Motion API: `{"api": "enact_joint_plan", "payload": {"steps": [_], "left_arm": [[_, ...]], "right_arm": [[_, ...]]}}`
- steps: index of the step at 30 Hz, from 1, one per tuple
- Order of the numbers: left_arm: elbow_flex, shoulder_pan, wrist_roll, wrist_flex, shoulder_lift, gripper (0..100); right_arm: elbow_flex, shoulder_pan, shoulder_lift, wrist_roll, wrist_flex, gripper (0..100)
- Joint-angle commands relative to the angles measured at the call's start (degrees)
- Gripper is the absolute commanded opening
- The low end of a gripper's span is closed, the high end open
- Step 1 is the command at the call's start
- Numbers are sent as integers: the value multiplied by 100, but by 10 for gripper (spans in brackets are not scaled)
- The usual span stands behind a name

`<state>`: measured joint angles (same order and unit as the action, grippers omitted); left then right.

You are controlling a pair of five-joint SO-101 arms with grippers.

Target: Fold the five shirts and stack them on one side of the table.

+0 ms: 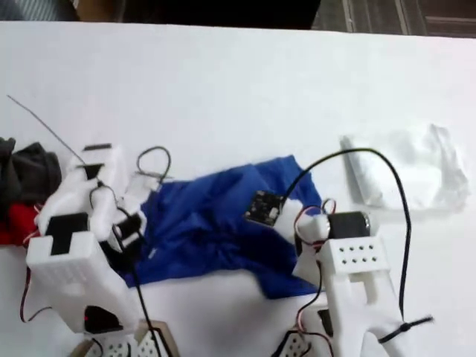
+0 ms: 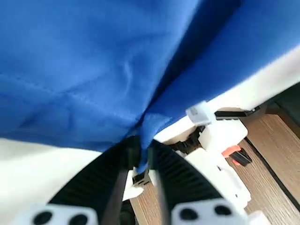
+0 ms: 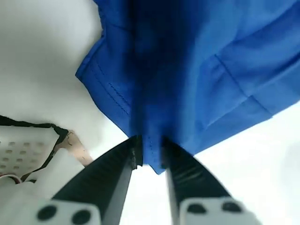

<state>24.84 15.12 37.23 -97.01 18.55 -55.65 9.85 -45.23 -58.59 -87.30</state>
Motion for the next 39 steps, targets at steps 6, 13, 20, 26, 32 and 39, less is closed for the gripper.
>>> {"api": "enact_joint_plan", "payload": {"steps": [6, 13, 20, 26, 32, 39], "left_arm": [[-699, 53, 149, -527, -18, 220], [-1815, 62, -79, -536, -18, 221], [-3556, -9, -1213, -202, 158, 221], [-3978, -105, -1284, -114, 1336, 221], [-4611, -79, -1442, -167, 2418, 221], [-4945, -114, -1451, -369, 2936, 216]], "right_arm": [[1741, -75, 40, -53, -804, 200], [2356, -75, 171, 607, 409, 200], [2470, -31, 1930, 1987, 1938, 201], [3508, -40, 4048, 2303, 2220, 201], [4624, -40, 5429, 2462, 2044, 201], [5037, -84, 6114, 2418, 1903, 159]]}}
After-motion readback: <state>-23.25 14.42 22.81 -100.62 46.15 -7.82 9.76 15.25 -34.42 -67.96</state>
